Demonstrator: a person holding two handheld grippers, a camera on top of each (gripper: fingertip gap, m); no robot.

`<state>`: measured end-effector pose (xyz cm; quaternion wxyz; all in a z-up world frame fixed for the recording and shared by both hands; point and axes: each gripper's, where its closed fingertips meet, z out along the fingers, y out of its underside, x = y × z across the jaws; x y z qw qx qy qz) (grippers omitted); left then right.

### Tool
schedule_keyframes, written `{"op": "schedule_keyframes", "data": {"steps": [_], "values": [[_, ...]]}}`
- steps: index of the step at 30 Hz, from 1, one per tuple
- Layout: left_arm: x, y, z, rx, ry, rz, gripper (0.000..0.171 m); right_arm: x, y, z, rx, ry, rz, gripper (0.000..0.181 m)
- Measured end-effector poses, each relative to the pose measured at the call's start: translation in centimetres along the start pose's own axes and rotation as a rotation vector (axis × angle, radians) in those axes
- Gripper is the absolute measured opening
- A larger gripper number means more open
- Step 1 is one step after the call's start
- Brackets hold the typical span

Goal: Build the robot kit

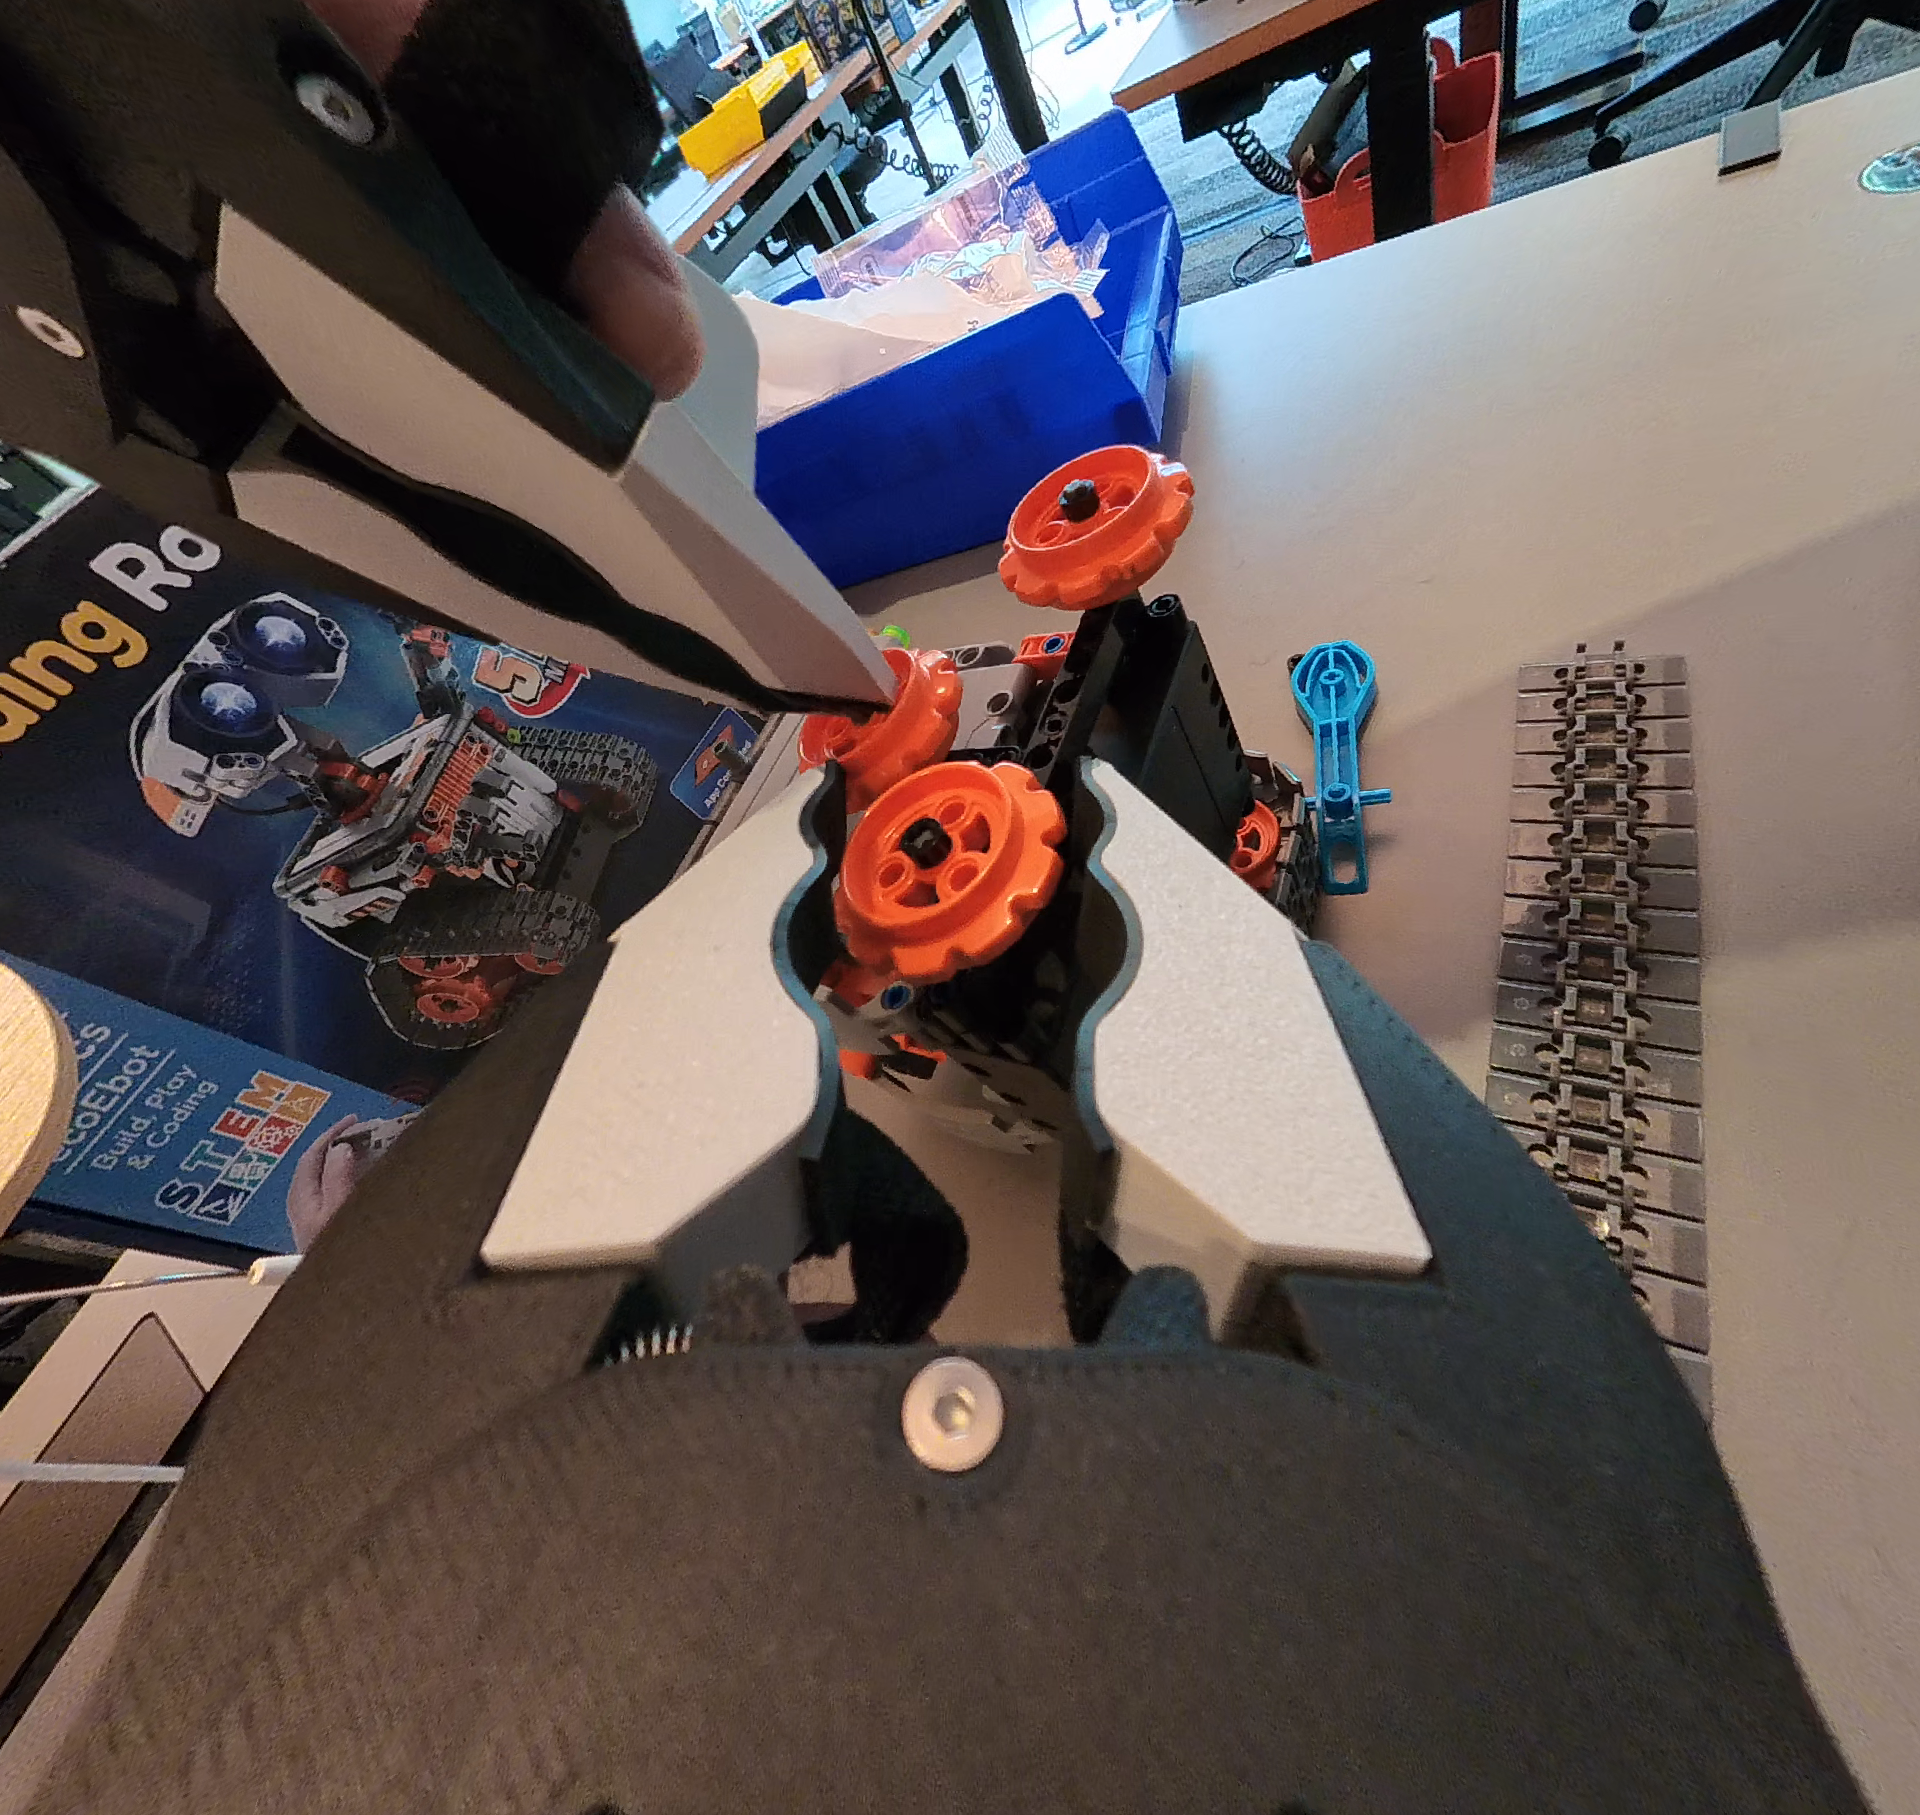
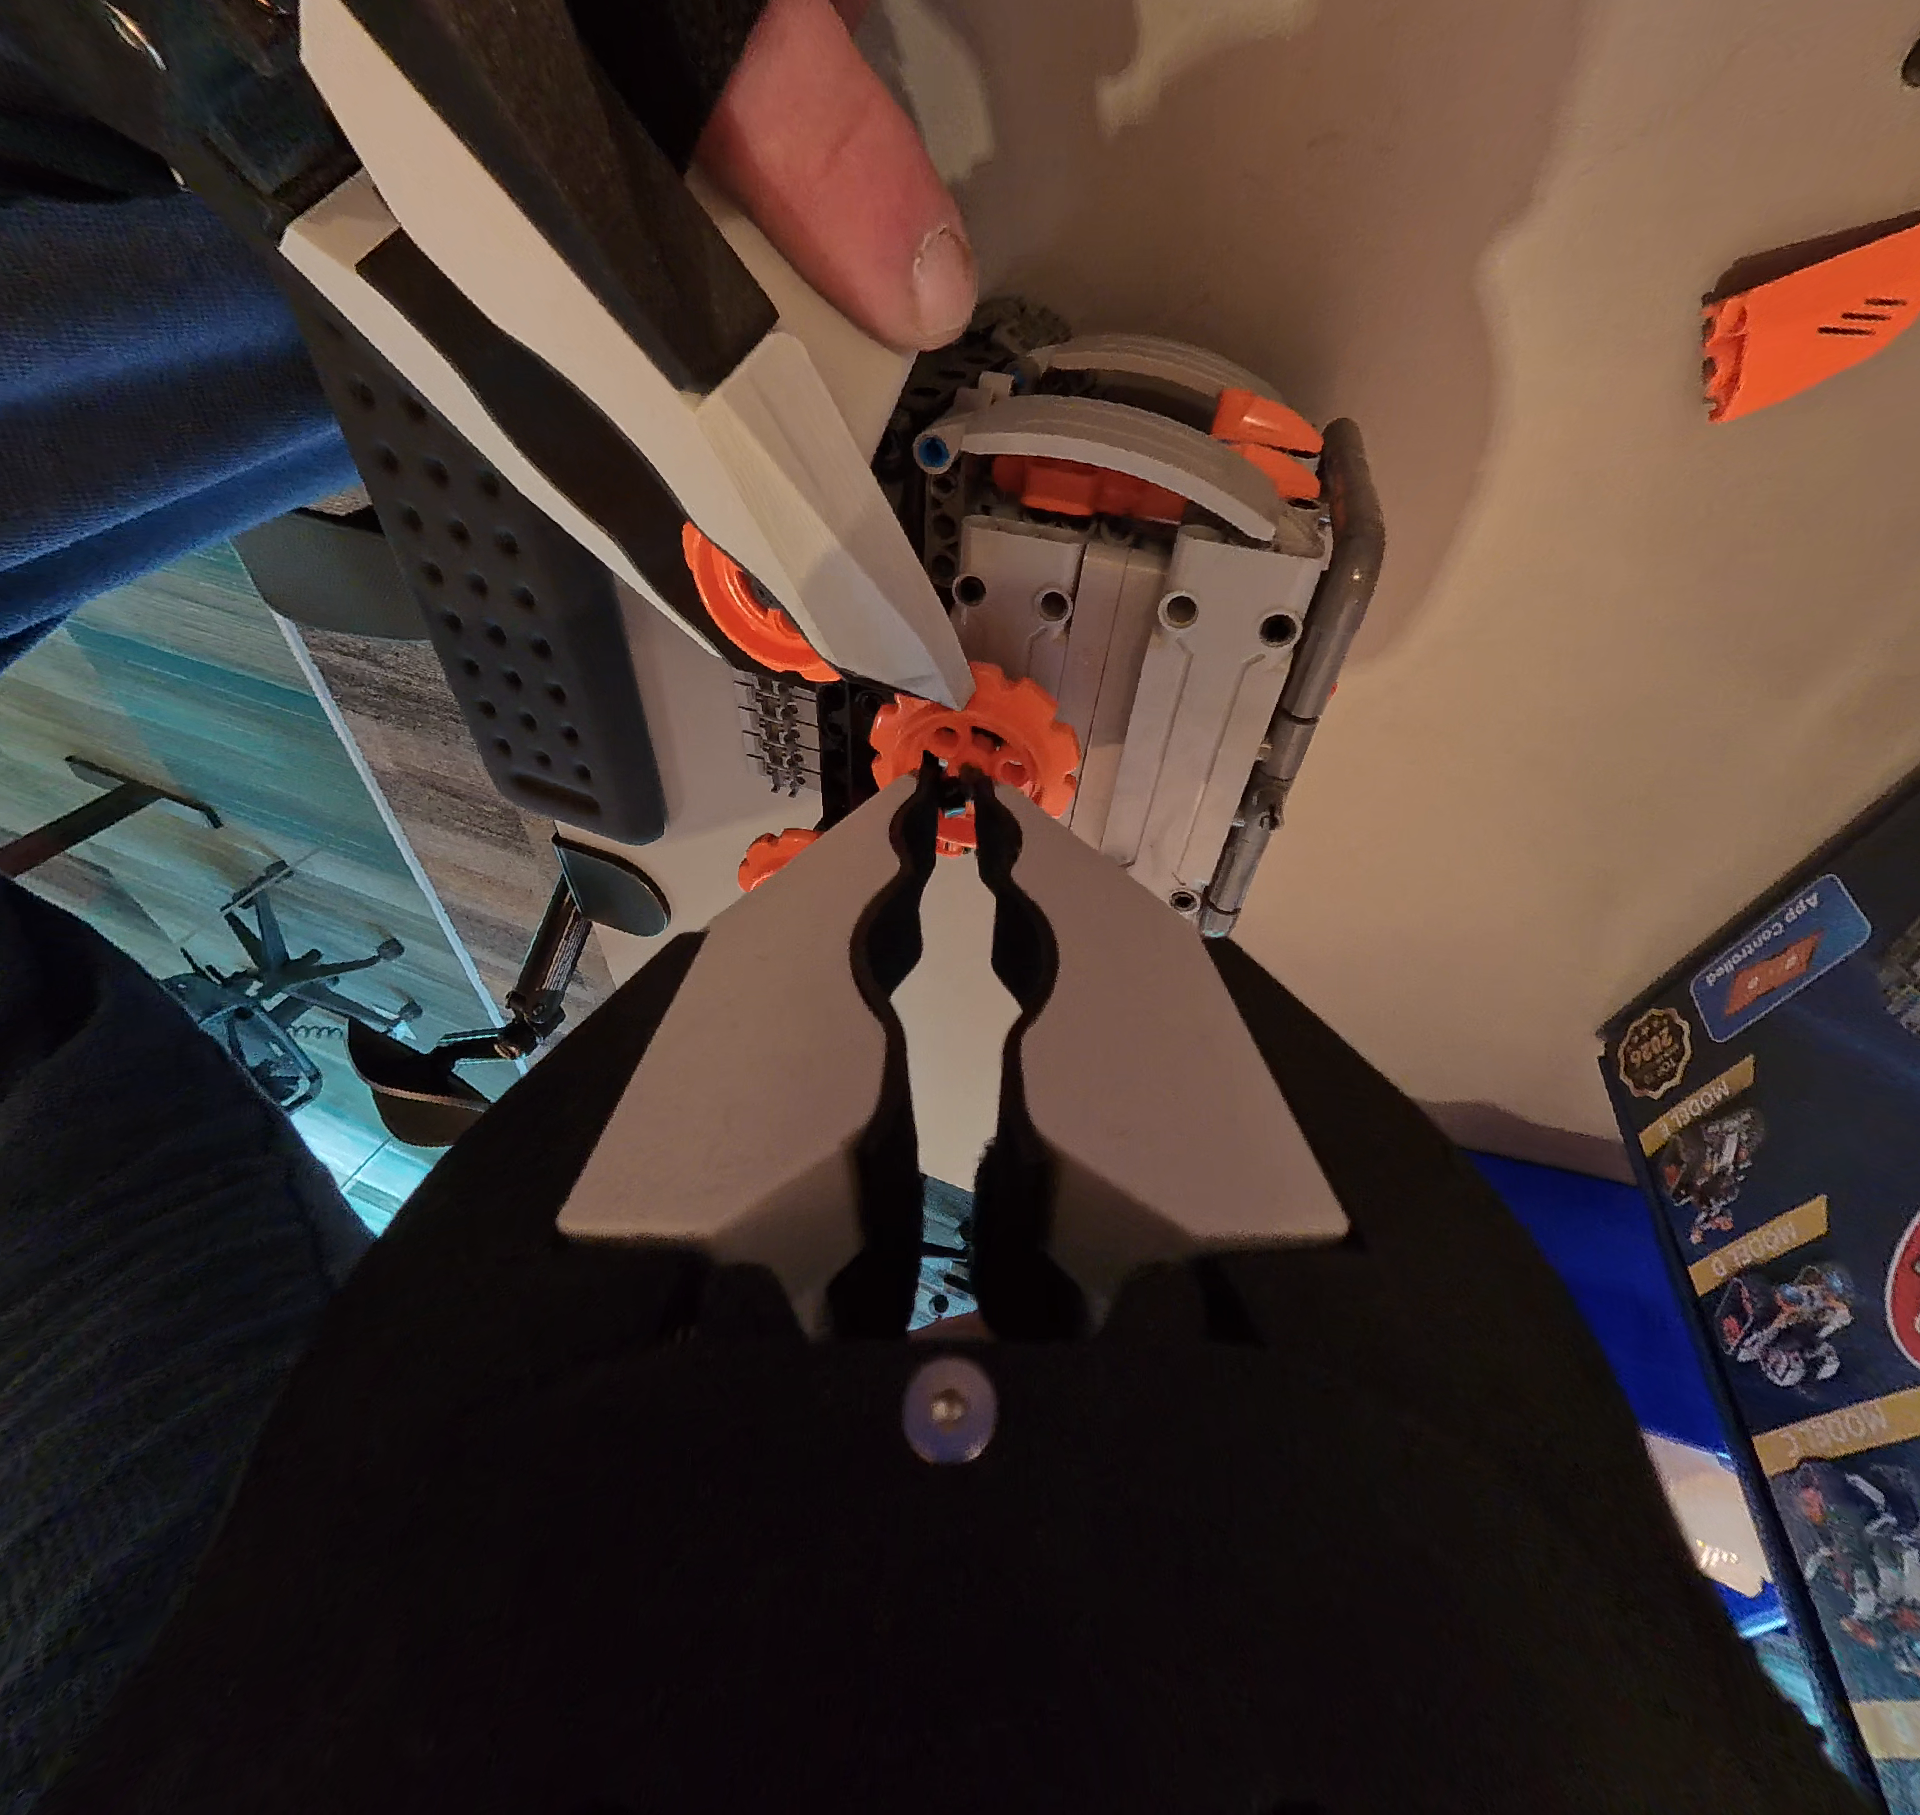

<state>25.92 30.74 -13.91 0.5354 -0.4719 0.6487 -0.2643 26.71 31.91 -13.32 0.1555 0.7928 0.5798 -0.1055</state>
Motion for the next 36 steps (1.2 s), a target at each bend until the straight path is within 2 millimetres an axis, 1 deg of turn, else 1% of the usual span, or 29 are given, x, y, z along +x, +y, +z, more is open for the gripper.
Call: {"op": "schedule_keyframes", "data": {"steps": [5, 8, 10, 13, 17, 19, 22, 25, 28, 32, 36], "values": [[0.1, -0.1, -0.1, 0.001, -0.007, 0.027, 0.042, -0.2, 0.1, 0.1, -0.006, 0.056, -0.009, 0.004], [0.1, -0.2, -0.1, 0.006, -0.005, 0.025, 0.042, -0.3, 0.1, 0.0, 0.059, 0.080, -0.018, 0.006], [0.1, -0.2, -0.1, 0.005, -0.004, 0.029, 0.042, -0.7, 0.2, -0.1, 0.109, 0.092, -0.030, 0.013], [0.1, -0.2, -0.2, 0.007, 0.001, 0.028, 0.041, -0.7, 0.6, -0.5, 0.166, 0.134, -0.039, 0.011], [0.1, -0.2, -0.1, 0.010, 0.002, 0.027, 0.041, -0.6, 0.5, -1.9, 0.291, 0.196, -0.055, 0.004], [0.1, -0.2, -0.1, 0.010, 0.001, 0.030, 0.041, -0.7, 0.6, -2.1, 0.321, 0.210, -0.064, 0.003], [0.1, -0.2, -0.1, 0.012, 0.003, 0.030, 0.041, -1.3, 0.5, -1.9, 0.354, 0.219, -0.082, 0.003], [0.1, -0.2, -0.2, 0.008, 0.004, 0.040, 0.041, -1.1, 0.8, -1.0, 0.343, 0.253, -0.072, 0.004], [0.1, -0.2, -0.2, 0.007, 0.000, 0.053, 0.041, -0.8, 0.5, -0.5, 0.391, 0.286, -0.078, 0.008], [0.2, -0.2, -0.2, 0.007, 0.000, 0.055, 0.041, -1.2, 0.1, 0.0, 0.457, 0.293, -0.088, 0.011], [0.3, -0.3, -0.2, 0.006, -0.002, 0.059, 0.040, -1.2, 0.0, 0.2, 0.526, 0.303, -0.067, 0.007]]}}
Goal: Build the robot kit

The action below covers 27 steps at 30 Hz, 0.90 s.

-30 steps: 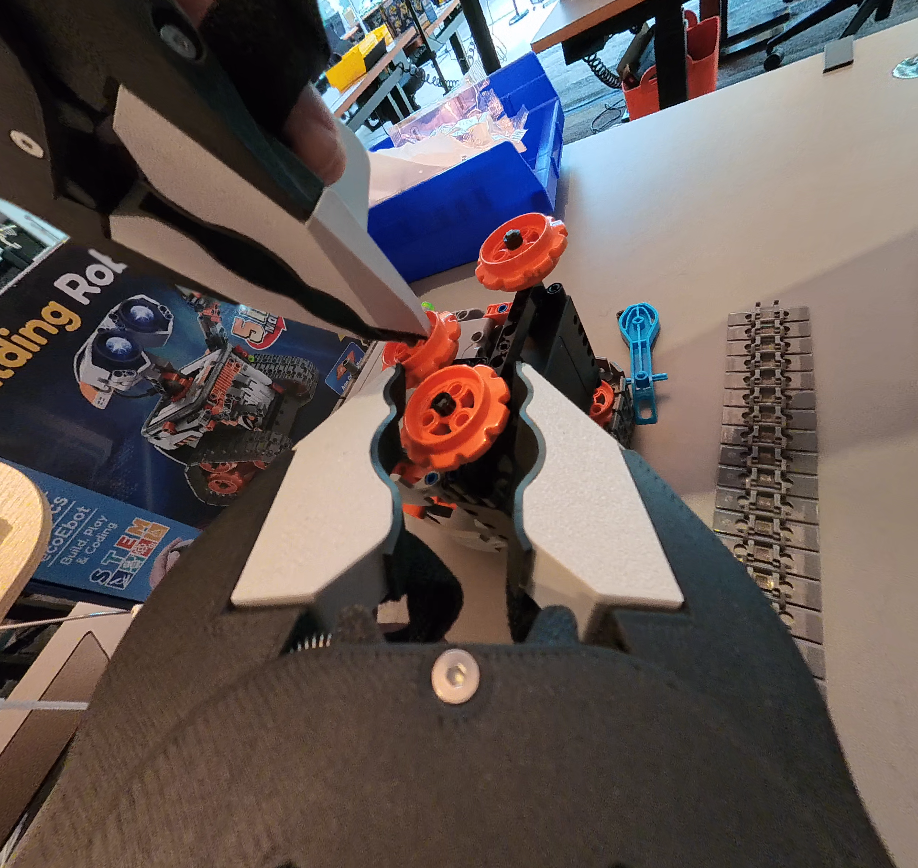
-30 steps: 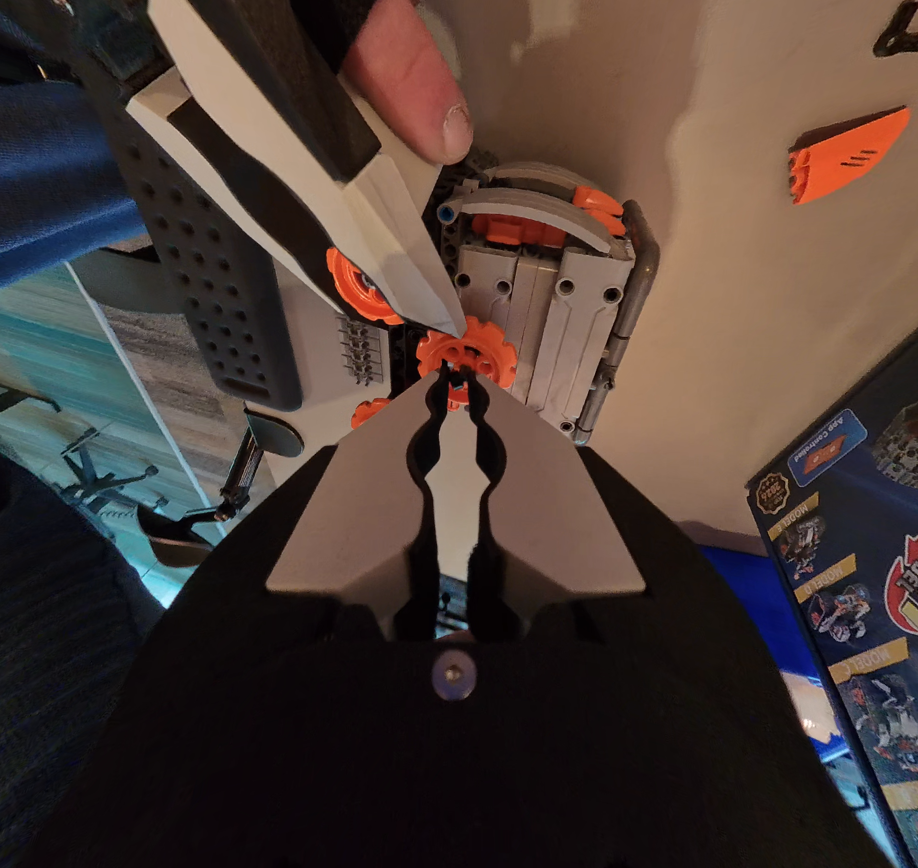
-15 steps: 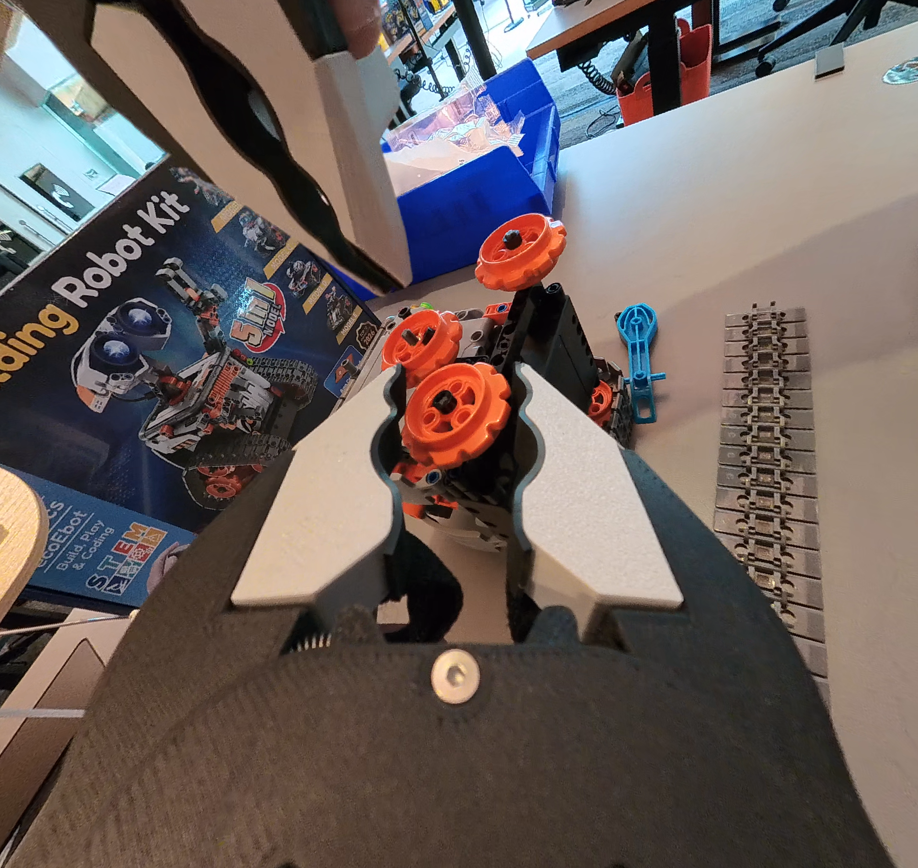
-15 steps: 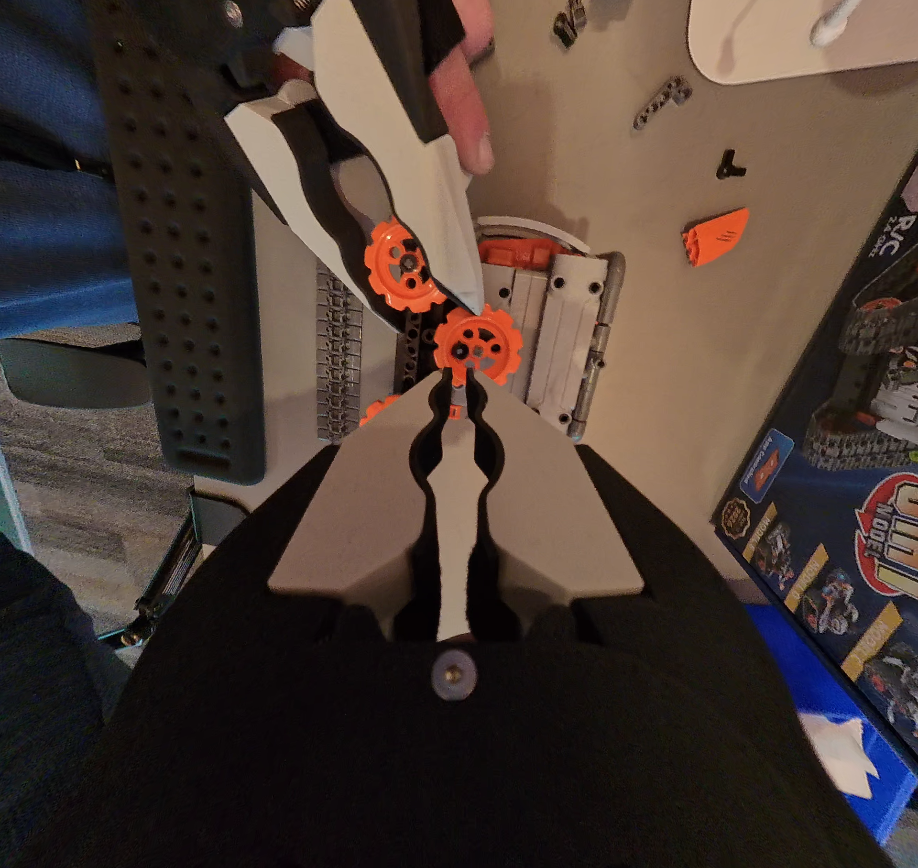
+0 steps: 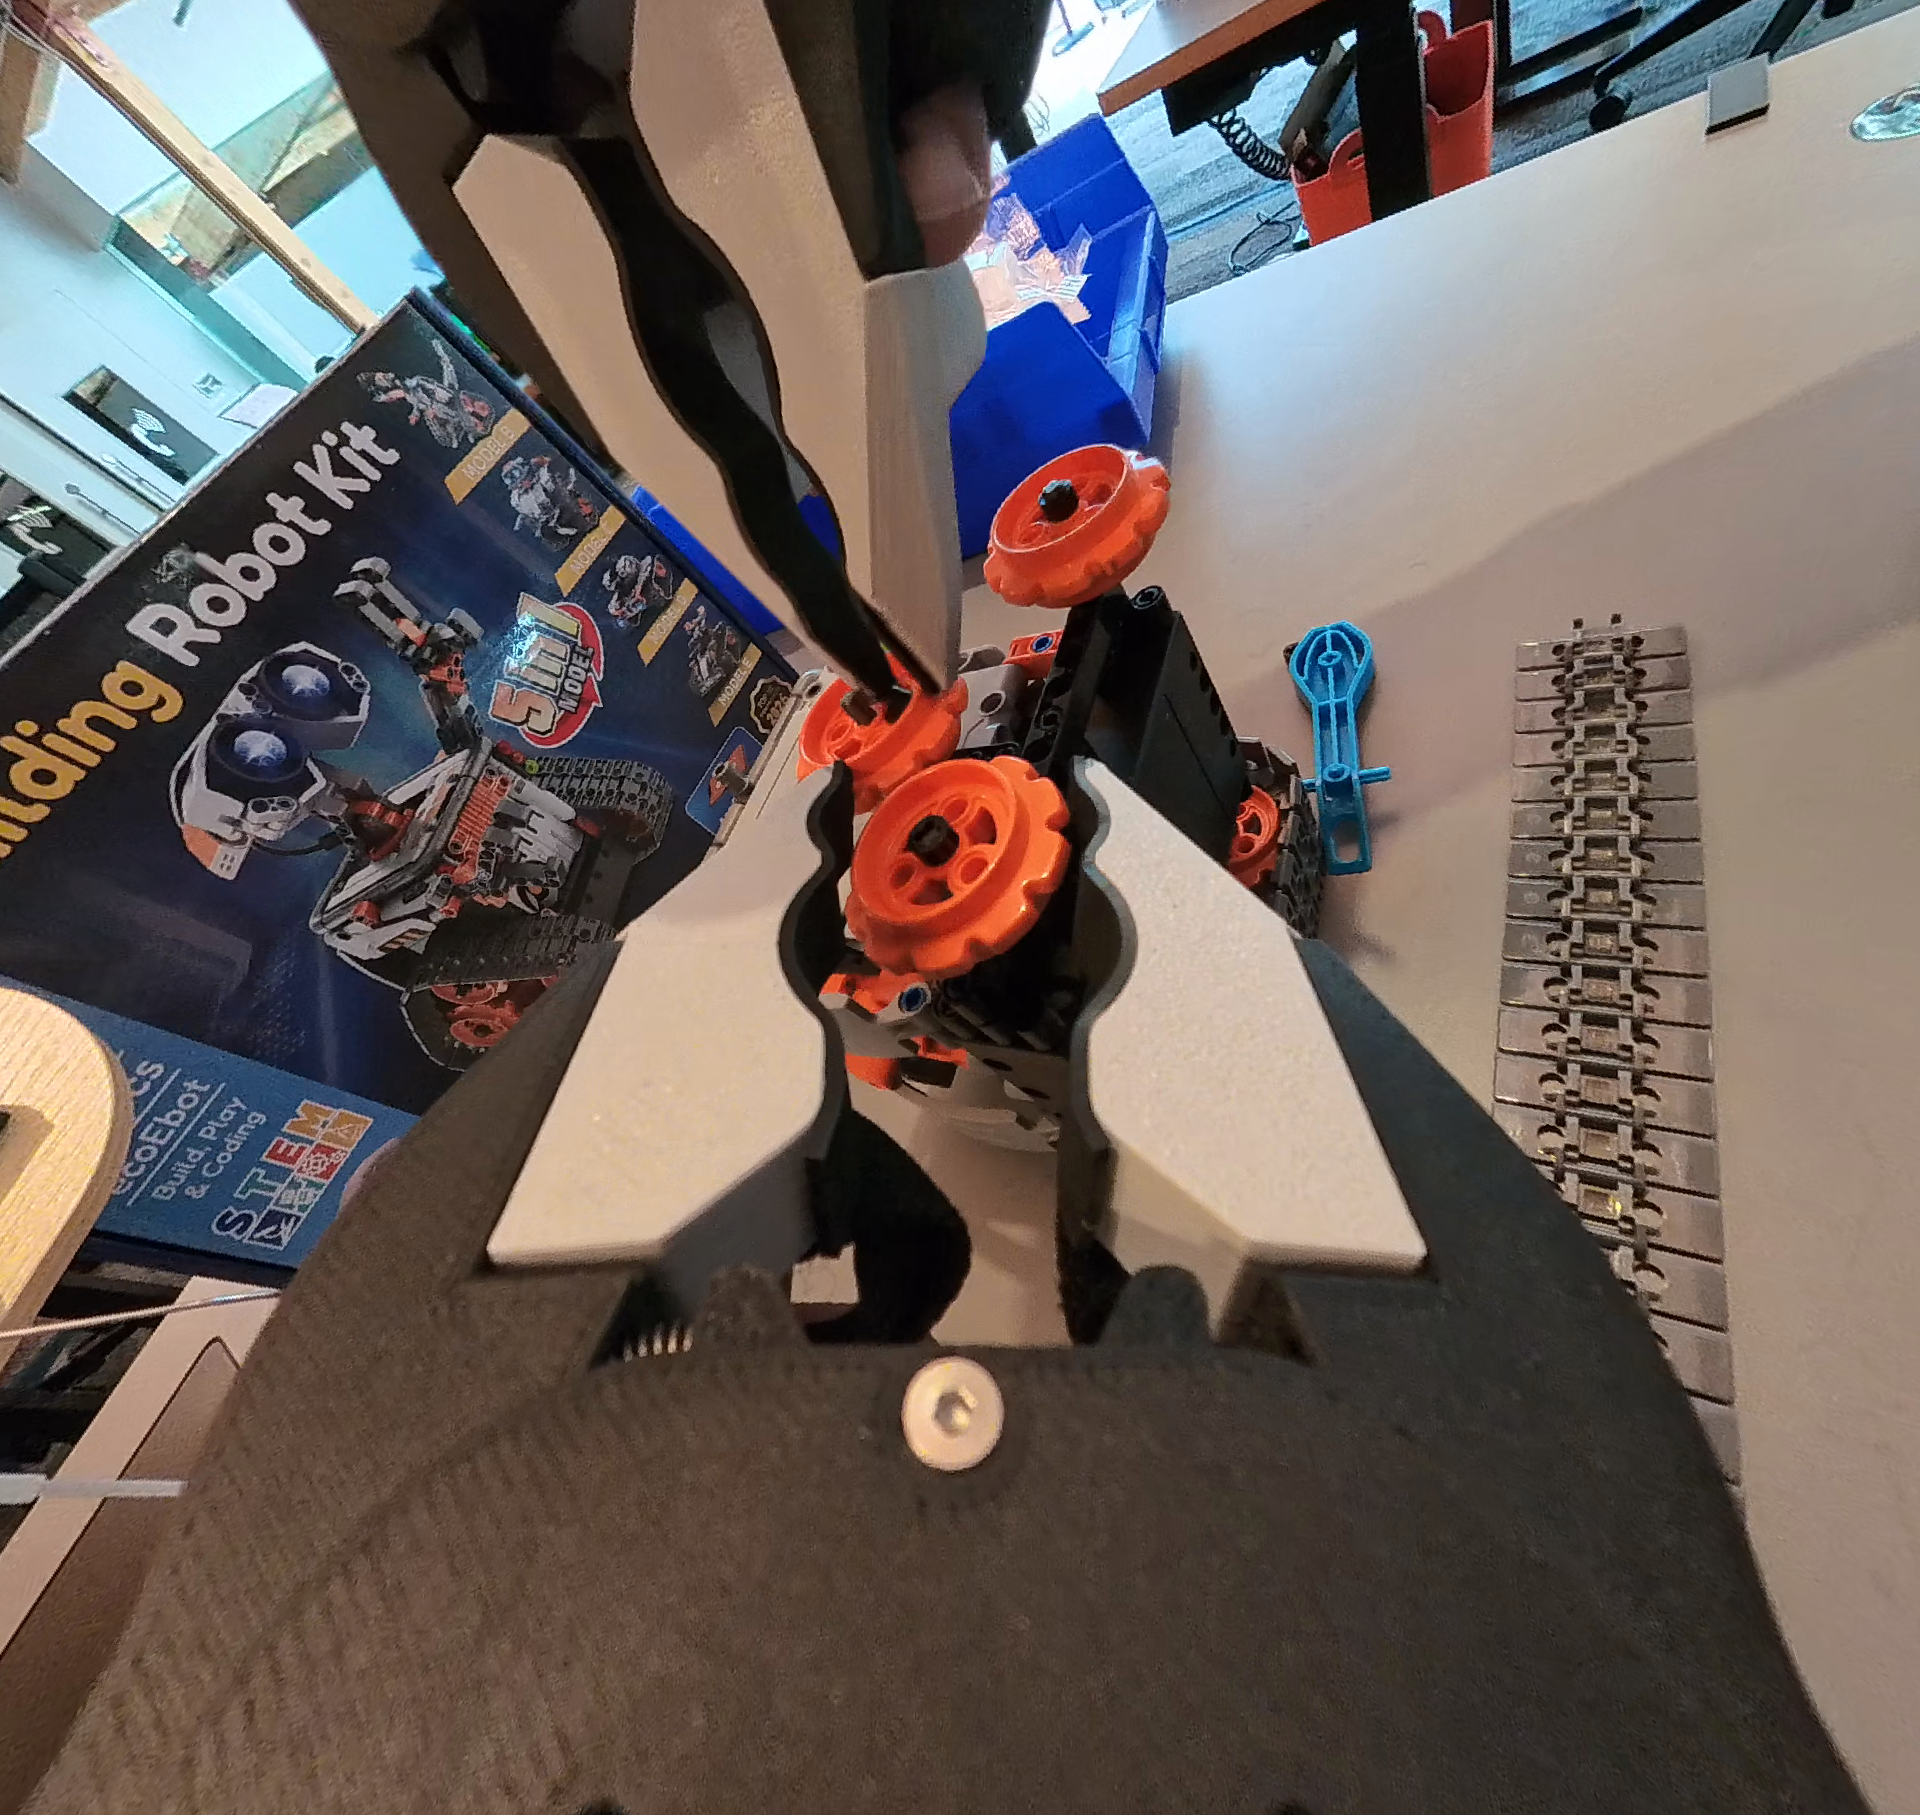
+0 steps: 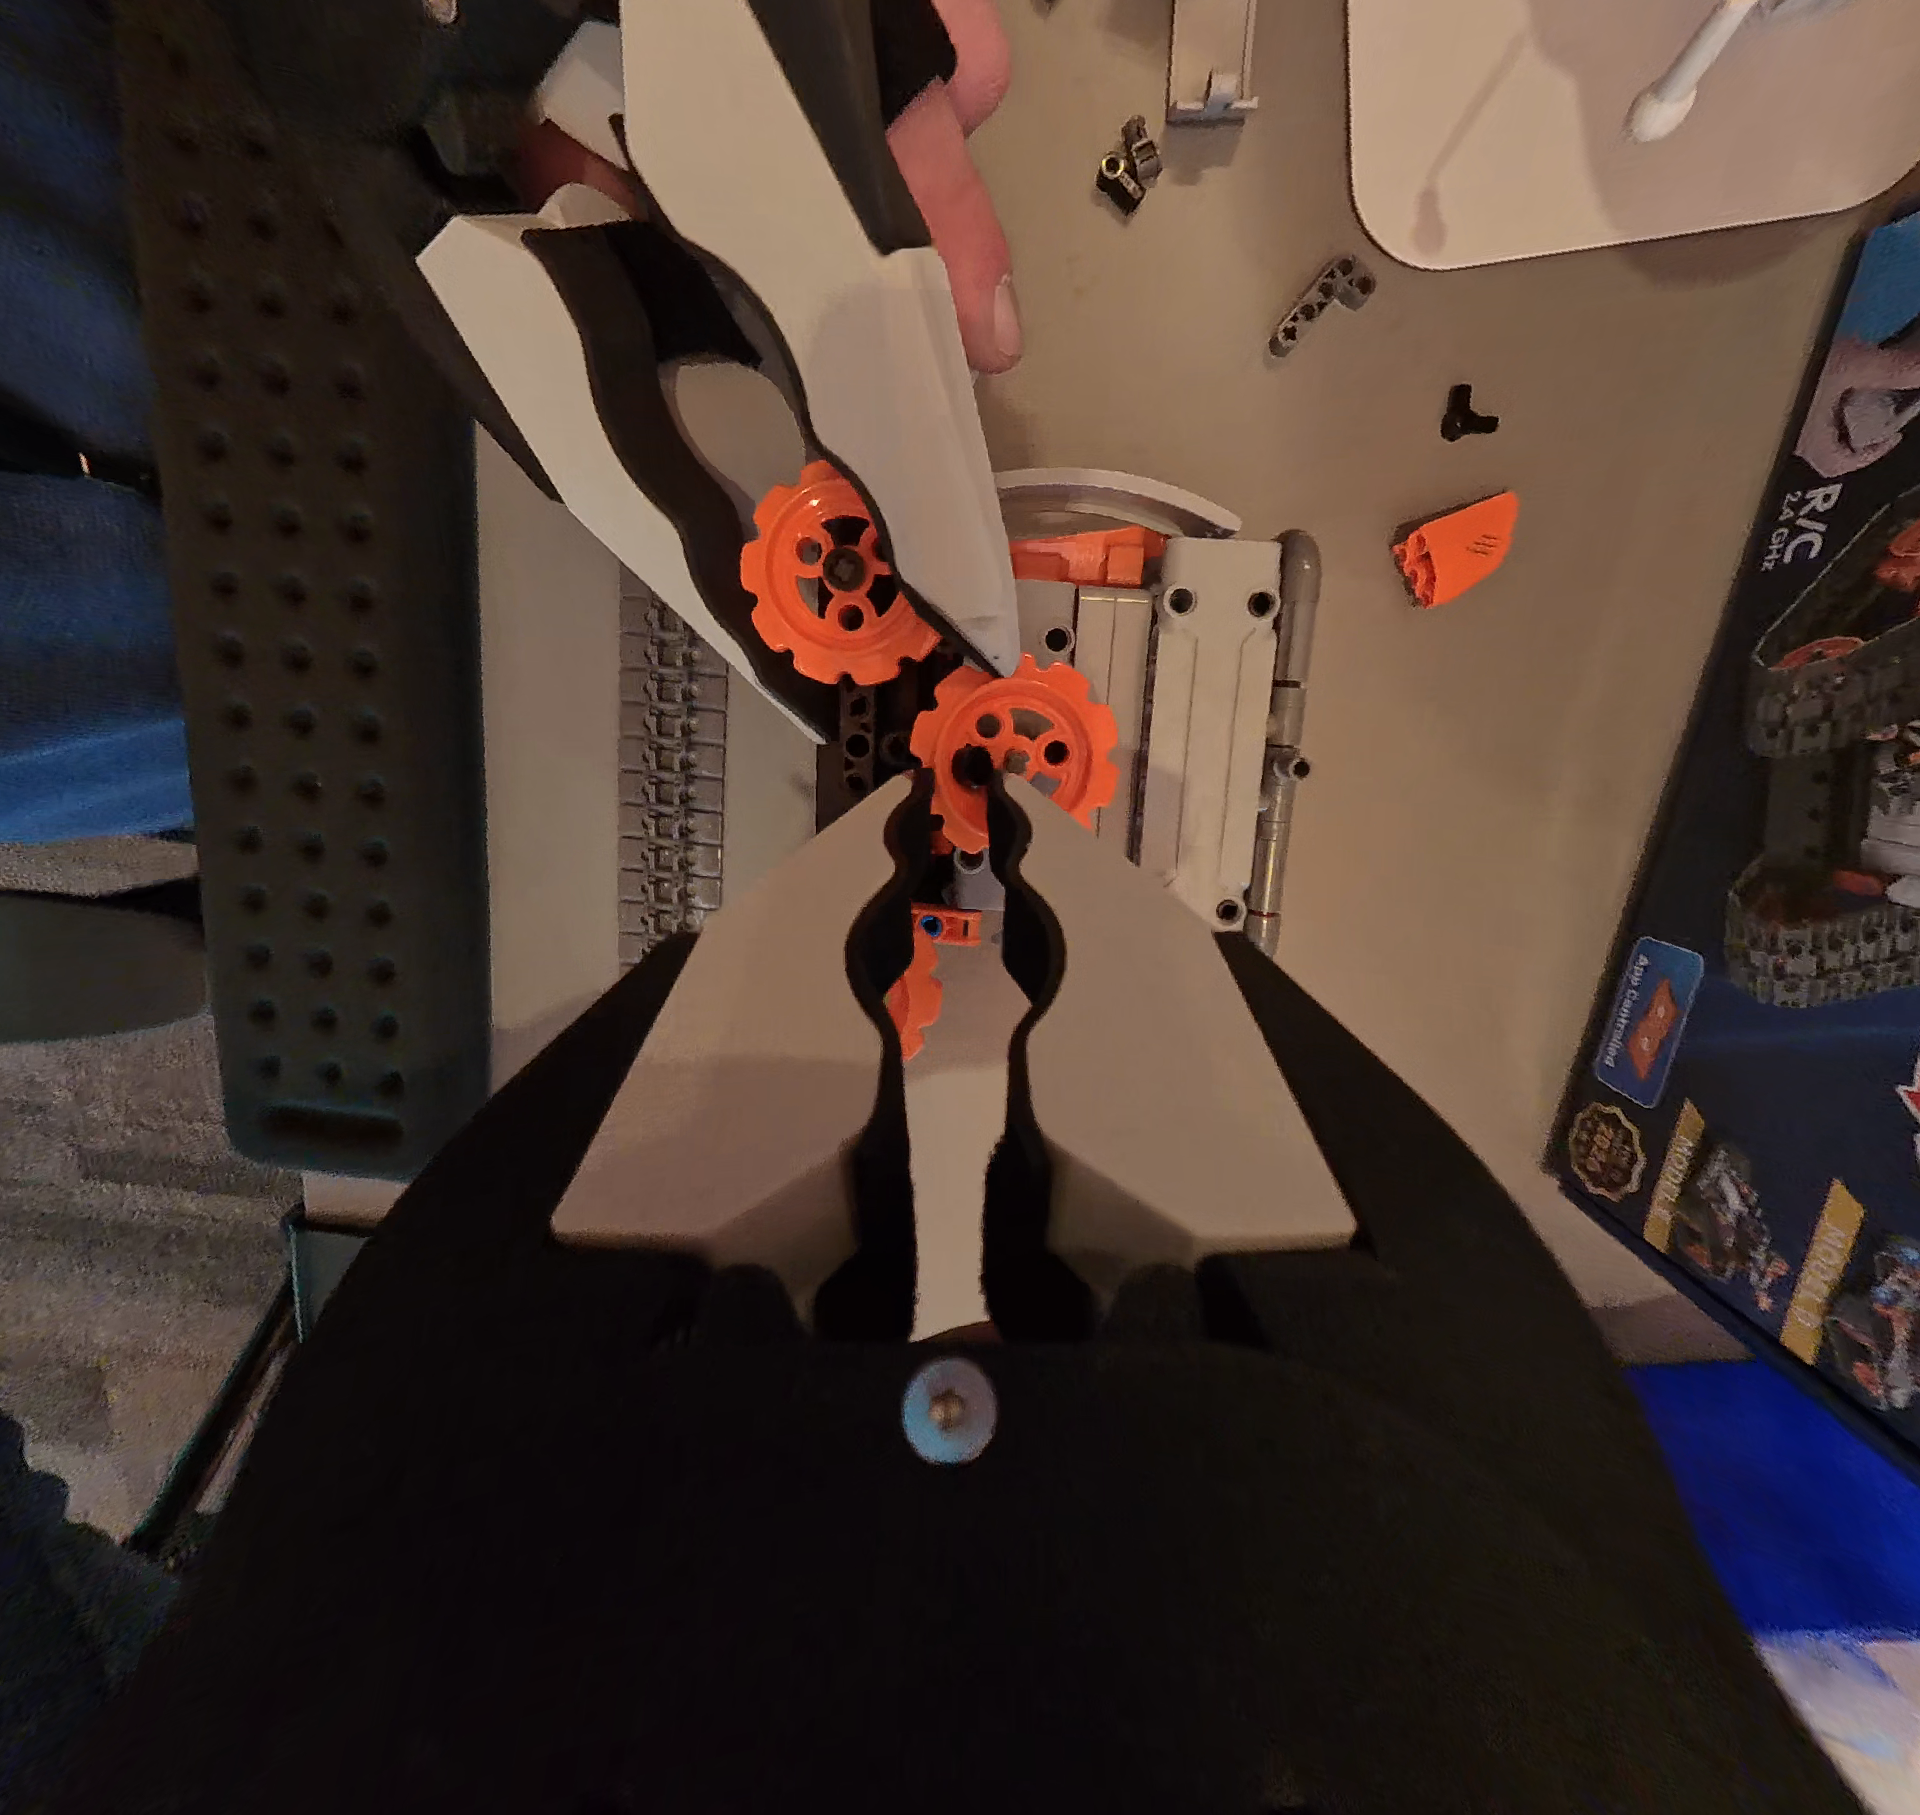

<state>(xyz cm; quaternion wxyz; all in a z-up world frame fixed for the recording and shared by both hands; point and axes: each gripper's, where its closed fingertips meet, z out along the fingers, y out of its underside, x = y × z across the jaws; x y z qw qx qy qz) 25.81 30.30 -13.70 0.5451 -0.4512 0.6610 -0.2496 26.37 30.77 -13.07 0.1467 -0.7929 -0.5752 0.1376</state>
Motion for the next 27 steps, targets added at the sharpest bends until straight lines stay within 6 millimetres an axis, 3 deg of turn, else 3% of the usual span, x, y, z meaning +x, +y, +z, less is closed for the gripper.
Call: {"op": "schedule_keyframes", "data": {"steps": [18, 27], "values": [[2.4, -1.5, 0.0, 0.002, -0.009, 0.072, 0.037, -1.1, 0.4, -1.1, 0.250, -0.035, 0.227, 0.005], [3.5, -2.2, 0.6, 0.019, -0.008, 0.089, 0.041, -1.6, 1.4, -1.0, 0.198, 0.035, 0.288, 0.012]]}}
